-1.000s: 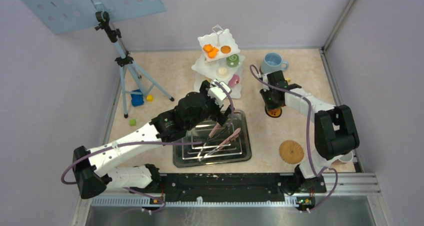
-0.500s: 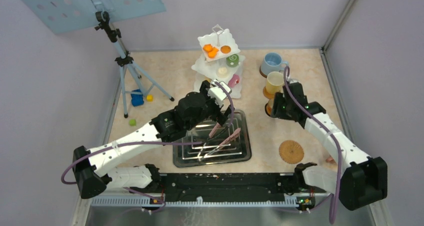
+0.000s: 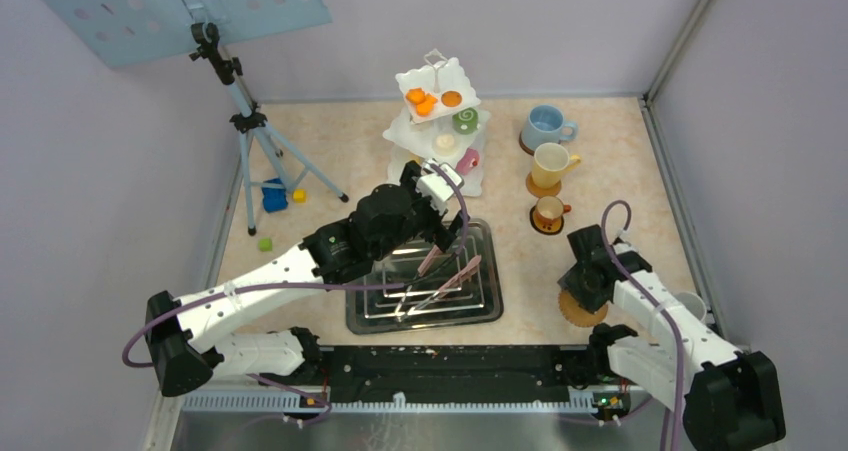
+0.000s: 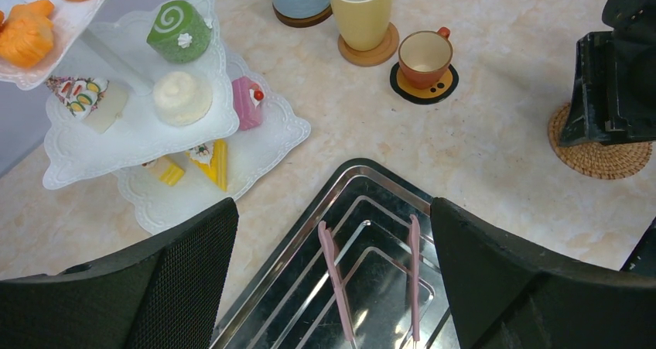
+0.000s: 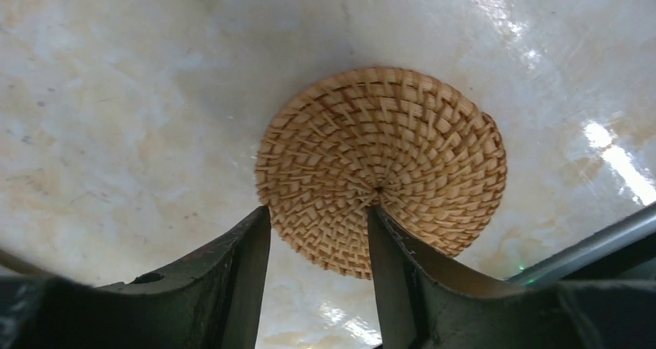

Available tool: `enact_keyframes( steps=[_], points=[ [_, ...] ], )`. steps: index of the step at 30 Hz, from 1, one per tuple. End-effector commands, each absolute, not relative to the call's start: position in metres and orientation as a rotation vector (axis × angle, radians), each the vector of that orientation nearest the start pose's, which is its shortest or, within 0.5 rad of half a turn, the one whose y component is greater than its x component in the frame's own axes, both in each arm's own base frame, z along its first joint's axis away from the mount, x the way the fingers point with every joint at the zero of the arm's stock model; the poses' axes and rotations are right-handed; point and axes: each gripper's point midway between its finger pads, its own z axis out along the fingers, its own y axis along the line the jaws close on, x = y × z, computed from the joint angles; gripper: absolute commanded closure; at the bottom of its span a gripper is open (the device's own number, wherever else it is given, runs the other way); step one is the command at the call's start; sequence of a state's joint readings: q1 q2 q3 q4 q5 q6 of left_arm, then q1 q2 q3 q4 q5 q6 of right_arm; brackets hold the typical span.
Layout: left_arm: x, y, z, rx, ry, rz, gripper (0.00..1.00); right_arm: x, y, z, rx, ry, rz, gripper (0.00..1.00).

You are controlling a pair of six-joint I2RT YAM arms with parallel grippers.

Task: Serve the afternoon tea

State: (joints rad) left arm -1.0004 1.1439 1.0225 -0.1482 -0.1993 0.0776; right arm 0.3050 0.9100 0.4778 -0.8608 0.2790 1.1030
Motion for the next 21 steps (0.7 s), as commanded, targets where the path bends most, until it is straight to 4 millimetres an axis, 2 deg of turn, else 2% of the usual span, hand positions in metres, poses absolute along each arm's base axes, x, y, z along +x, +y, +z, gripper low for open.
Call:
enact_keyframes(
  steps=[1,5,13,19,21],
  points=[
    [0.240,-0.309,0.294,0.800,1.620,-0.492,0.01,0.180,0.044,0.018,1.173,2.401,0.074,0.51],
    [0.240,-0.308,0.293,0.799,1.620,-0.489,0.01,0.207,0.065,0.015,1.090,2.374,0.242,0.53],
    [0.241,-0.306,0.294,0.796,1.616,-0.480,0.01,0.255,0.066,0.030,0.994,2.282,0.228,0.53],
    [0.241,-0.306,0.295,0.795,1.614,-0.479,0.01,0.268,0.071,0.032,0.952,2.292,0.236,0.53],
    [0.241,-0.305,0.296,0.791,1.614,-0.473,0.01,0.270,0.074,0.041,0.913,2.308,0.246,0.53]
  ],
)
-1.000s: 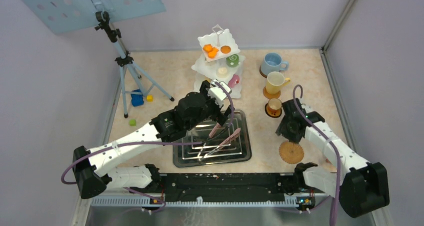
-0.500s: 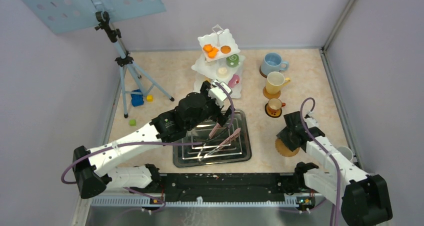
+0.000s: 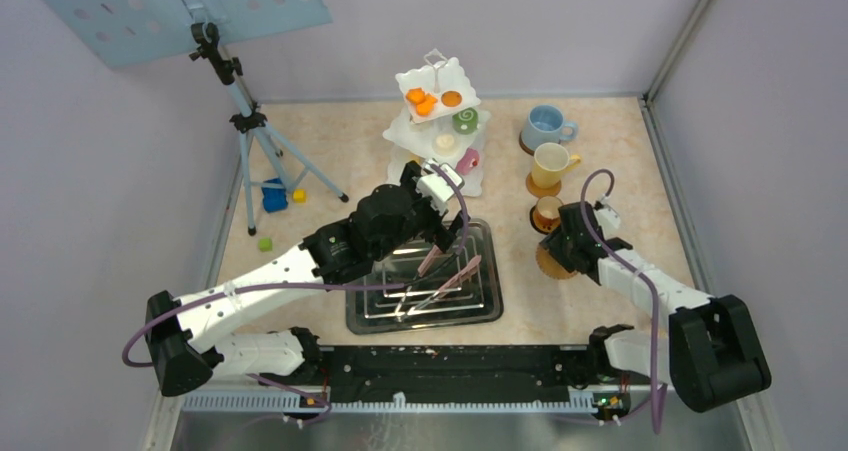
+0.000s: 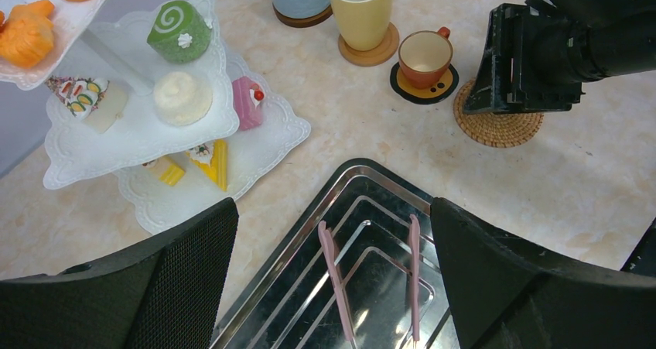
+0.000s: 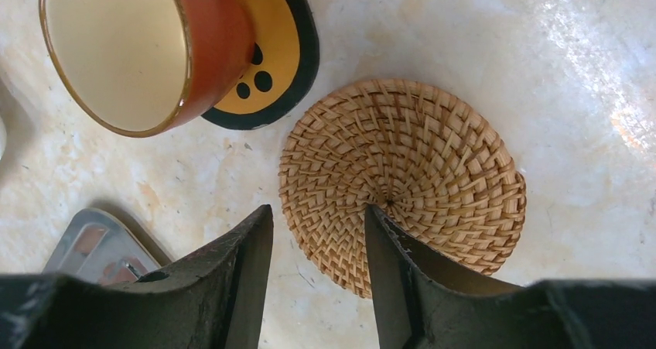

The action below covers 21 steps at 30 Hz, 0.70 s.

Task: Serve the afternoon tea

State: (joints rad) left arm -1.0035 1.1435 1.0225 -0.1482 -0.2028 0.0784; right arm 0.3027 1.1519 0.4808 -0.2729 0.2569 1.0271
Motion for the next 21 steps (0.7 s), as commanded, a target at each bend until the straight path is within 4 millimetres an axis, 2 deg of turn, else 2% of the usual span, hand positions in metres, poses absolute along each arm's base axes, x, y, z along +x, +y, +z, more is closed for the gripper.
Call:
enact_keyframes(
  steps=[1,3,5,8,9,11,13,15,18,21],
  points=[
    [0.242,-0.305,0.295,0.790,1.615,-0.471,0.01,0.270,0.075,0.047,0.892,2.312,0.253,0.53],
    [0.242,-0.305,0.295,0.793,1.615,-0.472,0.01,0.274,0.074,0.072,0.793,2.286,0.263,0.51],
    [0.241,-0.306,0.294,0.796,1.616,-0.480,0.01,0.274,0.065,0.098,0.728,2.221,0.235,0.49],
    [0.240,-0.307,0.293,0.800,1.617,-0.485,0.01,0.267,0.037,0.128,0.669,2.107,0.112,0.48],
    [0.240,-0.307,0.293,0.799,1.617,-0.484,0.01,0.263,0.022,0.136,0.691,2.064,0.038,0.45],
    [0.240,-0.308,0.293,0.798,1.618,-0.484,0.01,0.250,-0.011,0.148,0.789,1.980,-0.132,0.39],
    [0.240,-0.308,0.292,0.803,1.620,-0.485,0.01,0.226,-0.046,0.159,0.992,1.878,-0.316,0.36],
    [0.240,-0.309,0.291,0.803,1.622,-0.489,0.01,0.200,-0.073,0.168,1.215,1.787,-0.469,0.34],
    [0.240,-0.310,0.291,0.805,1.623,-0.494,0.01,0.172,-0.096,0.176,1.443,1.721,-0.631,0.32],
    [0.239,-0.310,0.292,0.806,1.620,-0.496,0.01,0.157,-0.111,0.174,1.613,1.711,-0.720,0.20]
  ],
)
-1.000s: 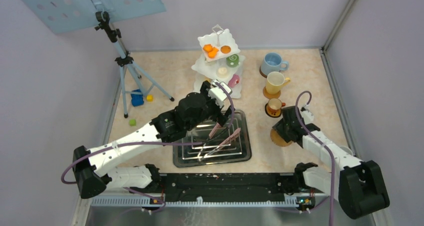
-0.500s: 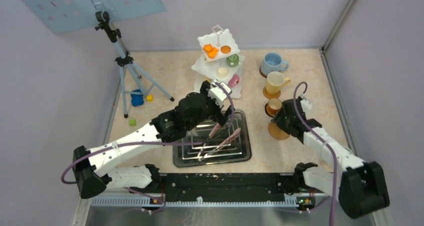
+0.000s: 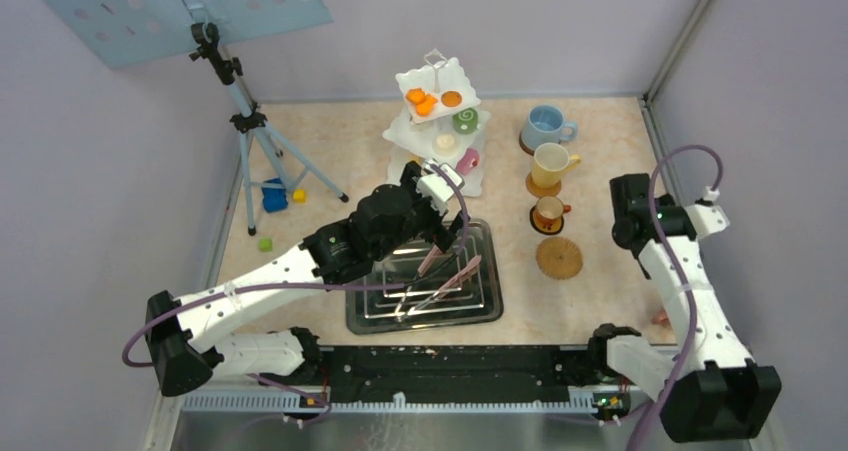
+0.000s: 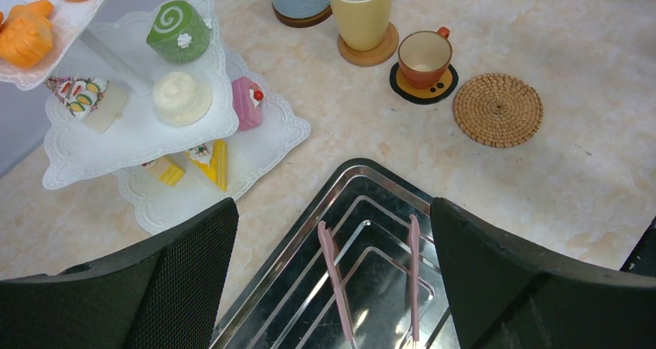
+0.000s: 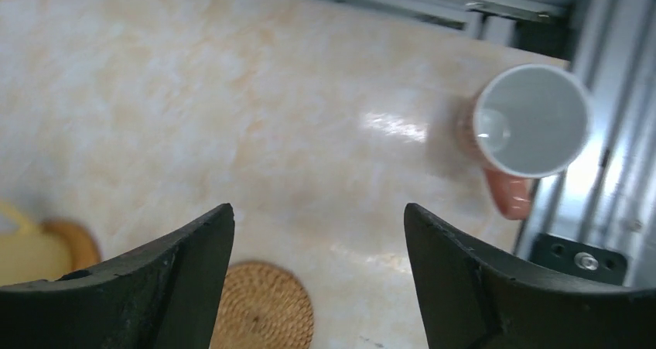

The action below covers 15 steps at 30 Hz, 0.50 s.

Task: Serve the afternoon tea

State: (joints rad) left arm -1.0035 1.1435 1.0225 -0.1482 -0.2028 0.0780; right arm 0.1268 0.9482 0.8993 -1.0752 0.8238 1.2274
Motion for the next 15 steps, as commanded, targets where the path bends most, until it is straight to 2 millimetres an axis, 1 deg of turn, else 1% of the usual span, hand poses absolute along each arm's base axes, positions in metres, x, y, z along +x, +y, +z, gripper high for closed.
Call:
enact_keyframes(
  steps=[1,2,5,7,12,15],
  points=[
    [0.239,-0.310,0.292,0.807,1.620,-0.496,0.01,0.155,-0.117,0.171,1.652,1.718,-0.731,0.19],
    [0.239,-0.309,0.292,0.806,1.619,-0.493,0.01,0.152,-0.121,0.167,1.686,1.719,-0.733,0.18],
    [0.239,-0.307,0.294,0.800,1.615,-0.485,0.01,0.151,-0.132,0.159,1.742,1.706,-0.666,0.18],
    [0.240,-0.307,0.294,0.799,1.615,-0.481,0.01,0.151,-0.138,0.157,1.780,1.667,-0.621,0.18],
    [0.240,-0.308,0.294,0.802,1.614,-0.482,0.01,0.141,-0.166,0.150,1.881,1.591,-0.619,0.18],
    [0.240,-0.308,0.293,0.803,1.615,-0.478,0.01,0.143,-0.173,0.137,1.950,1.579,-0.551,0.18]
  ],
)
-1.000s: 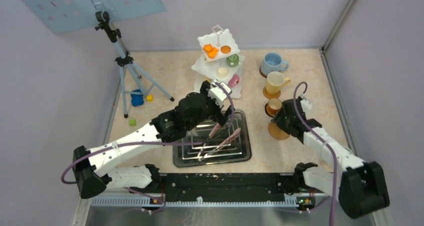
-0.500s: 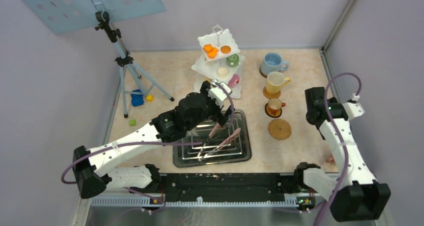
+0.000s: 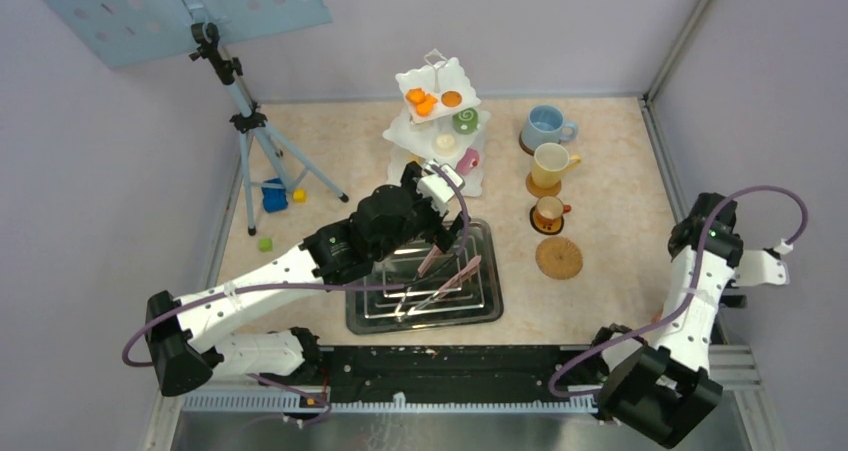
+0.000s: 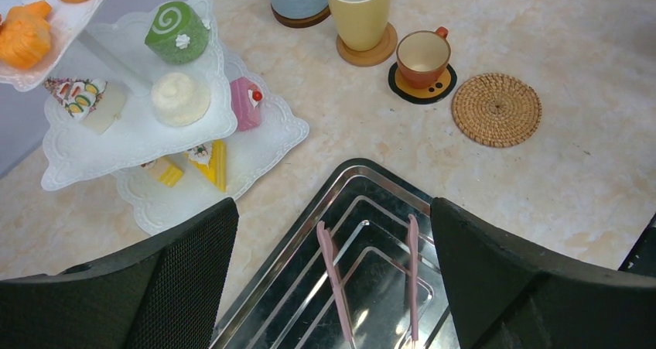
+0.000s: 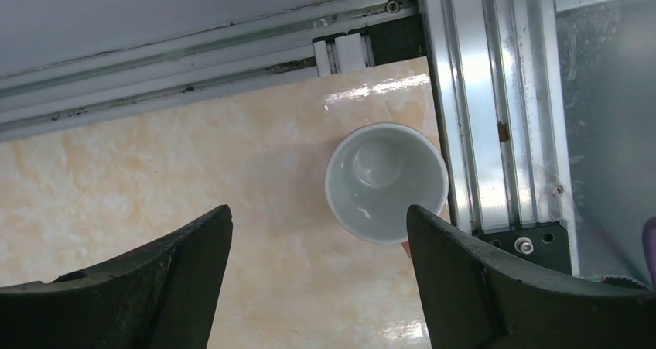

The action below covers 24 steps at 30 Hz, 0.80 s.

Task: Serve the afternoon tea

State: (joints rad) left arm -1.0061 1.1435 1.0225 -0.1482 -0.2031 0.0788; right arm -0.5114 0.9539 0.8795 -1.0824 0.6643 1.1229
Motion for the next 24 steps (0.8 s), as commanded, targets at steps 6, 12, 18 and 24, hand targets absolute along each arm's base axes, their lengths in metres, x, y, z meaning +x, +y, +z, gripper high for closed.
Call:
enact_keyframes(
  steps=[6,12,18,24],
  points=[
    [0.240,-0.308,0.293,0.804,1.615,-0.474,0.01,0.148,-0.182,0.102,2.063,1.566,-0.469,0.20],
    [0.242,-0.306,0.292,0.798,1.616,-0.457,0.01,0.156,-0.195,0.083,2.045,1.541,-0.471,0.27],
    [0.242,-0.306,0.292,0.800,1.617,-0.459,0.01,0.165,-0.191,0.073,2.008,1.577,-0.401,0.59],
    [0.242,-0.309,0.290,0.806,1.620,-0.468,0.01,0.186,-0.189,0.109,1.726,1.586,-0.287,0.98]
  ],
)
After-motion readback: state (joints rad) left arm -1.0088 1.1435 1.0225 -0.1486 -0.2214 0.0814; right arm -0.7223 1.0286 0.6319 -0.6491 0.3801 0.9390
